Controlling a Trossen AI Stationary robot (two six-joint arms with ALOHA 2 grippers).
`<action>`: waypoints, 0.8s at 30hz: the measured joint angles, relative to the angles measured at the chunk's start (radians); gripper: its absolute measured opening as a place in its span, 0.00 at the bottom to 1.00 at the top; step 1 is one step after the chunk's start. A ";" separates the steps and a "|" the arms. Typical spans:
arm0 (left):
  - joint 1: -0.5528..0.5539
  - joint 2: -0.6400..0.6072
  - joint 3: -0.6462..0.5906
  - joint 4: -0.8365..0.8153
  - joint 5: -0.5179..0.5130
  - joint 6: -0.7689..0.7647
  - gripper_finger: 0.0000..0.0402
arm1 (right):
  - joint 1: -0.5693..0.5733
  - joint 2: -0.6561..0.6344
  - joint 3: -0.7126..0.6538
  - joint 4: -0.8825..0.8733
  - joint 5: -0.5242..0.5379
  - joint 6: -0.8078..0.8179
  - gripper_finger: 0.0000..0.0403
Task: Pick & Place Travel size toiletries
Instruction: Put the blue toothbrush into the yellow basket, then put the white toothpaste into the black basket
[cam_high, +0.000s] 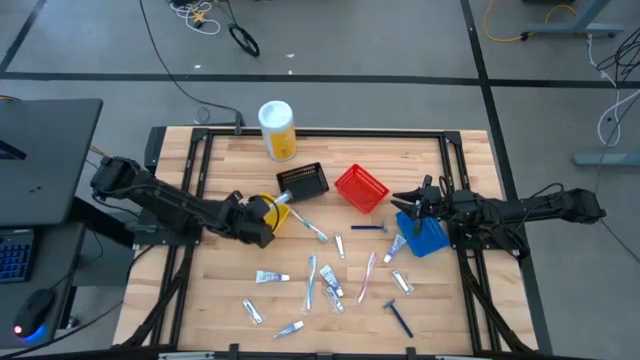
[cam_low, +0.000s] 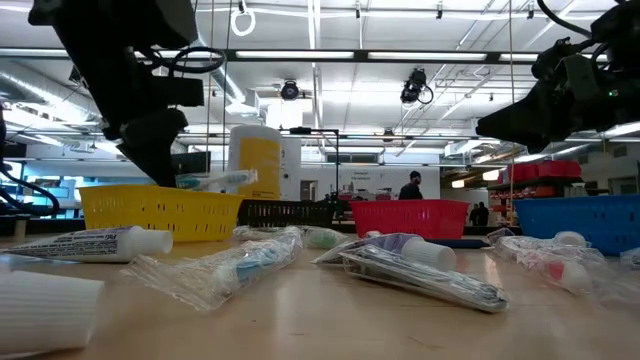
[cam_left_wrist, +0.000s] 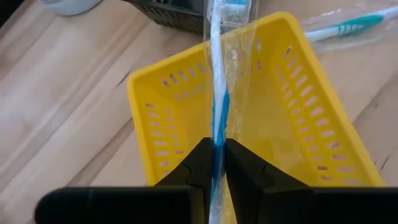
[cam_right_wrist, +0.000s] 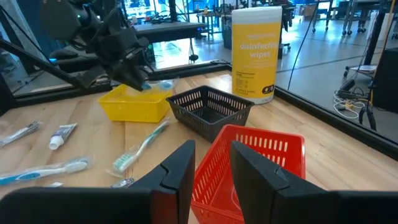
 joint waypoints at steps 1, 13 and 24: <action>0.005 0.000 0.000 -0.001 0.009 -0.003 0.11 | 0.000 0.000 0.000 0.000 0.000 0.000 0.28; 0.034 0.000 0.000 -0.001 0.084 -0.015 0.33 | 0.000 0.000 0.000 0.000 0.001 0.000 0.28; 0.032 0.000 0.191 -0.110 0.160 0.080 0.40 | 0.000 0.000 0.000 -0.004 0.003 0.000 0.28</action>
